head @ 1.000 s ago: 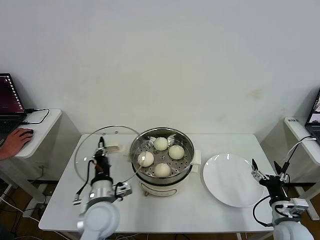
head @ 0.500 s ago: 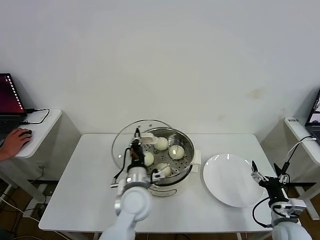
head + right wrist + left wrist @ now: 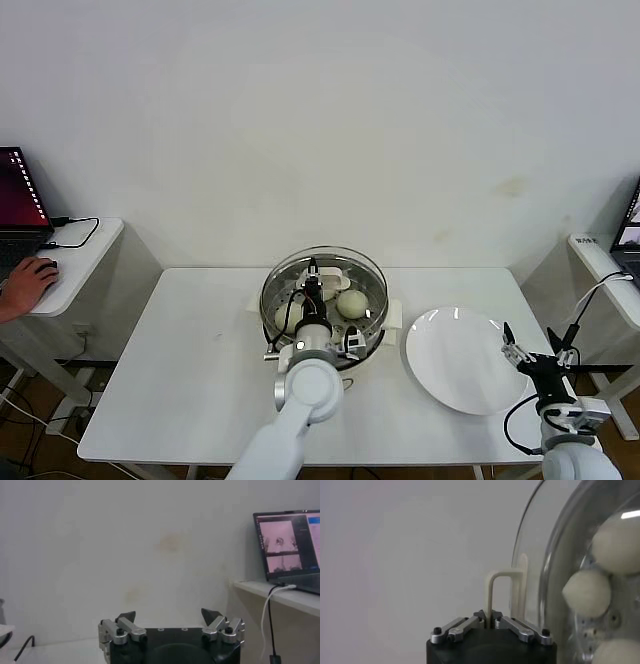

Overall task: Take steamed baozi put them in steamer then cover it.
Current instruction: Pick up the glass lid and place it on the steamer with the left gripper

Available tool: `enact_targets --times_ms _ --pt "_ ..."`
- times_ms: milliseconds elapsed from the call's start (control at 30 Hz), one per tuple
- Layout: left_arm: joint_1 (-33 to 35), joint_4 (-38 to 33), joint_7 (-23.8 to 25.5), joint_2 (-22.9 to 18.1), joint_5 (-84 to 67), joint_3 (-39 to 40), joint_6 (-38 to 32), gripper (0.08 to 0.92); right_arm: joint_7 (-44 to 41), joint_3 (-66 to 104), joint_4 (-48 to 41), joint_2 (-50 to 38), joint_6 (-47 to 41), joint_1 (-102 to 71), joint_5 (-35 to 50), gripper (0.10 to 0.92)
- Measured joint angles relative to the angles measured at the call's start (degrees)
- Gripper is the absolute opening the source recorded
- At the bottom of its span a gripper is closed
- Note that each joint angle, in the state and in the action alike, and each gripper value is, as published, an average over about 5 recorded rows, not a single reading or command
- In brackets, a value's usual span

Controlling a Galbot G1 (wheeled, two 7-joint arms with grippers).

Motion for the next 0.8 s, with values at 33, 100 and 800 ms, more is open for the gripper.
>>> enact_targets --times_ms 33,100,800 --pt "-0.01 0.36 0.19 -0.16 0.3 0.0 0.02 0.141 0.0 0.02 -0.05 -0.01 -0.01 0.01 0.05 0.823" --pt "-0.03 0.95 0.5 -0.39 0.89 -0.03 0.03 0.141 0.0 0.03 -0.21 -0.02 -0.01 0.04 0.12 0.823" --pt "0.7 1.63 2.42 -1.46 3.67 0.59 0.16 0.141 -0.1 -0.13 -0.63 0.09 0.49 0.33 0.32 0.822"
